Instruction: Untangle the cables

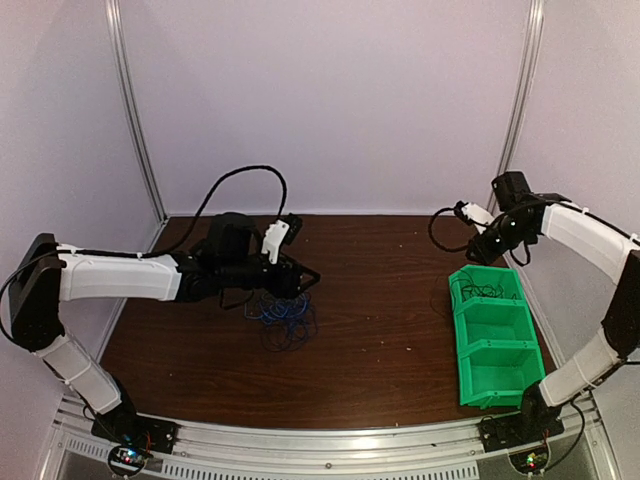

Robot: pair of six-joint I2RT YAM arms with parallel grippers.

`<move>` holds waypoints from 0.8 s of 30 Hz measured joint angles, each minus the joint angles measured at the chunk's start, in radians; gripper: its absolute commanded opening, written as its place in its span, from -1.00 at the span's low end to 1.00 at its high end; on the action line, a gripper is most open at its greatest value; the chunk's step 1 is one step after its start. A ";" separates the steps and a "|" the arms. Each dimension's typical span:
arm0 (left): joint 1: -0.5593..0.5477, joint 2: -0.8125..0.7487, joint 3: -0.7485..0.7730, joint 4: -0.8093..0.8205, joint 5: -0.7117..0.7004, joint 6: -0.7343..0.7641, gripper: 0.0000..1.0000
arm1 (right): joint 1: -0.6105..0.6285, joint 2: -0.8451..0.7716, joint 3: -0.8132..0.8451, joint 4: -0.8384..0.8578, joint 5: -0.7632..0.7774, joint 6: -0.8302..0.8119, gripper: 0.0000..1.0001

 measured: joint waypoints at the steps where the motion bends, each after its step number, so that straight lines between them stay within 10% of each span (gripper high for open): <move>1: 0.000 0.000 -0.001 0.002 0.000 -0.001 0.32 | 0.014 -0.001 -0.026 -0.021 -0.024 -0.021 -0.32; 24: 0.000 0.049 -0.015 0.032 0.005 -0.023 0.31 | 0.299 -0.025 -0.244 -0.029 0.326 -0.438 -0.11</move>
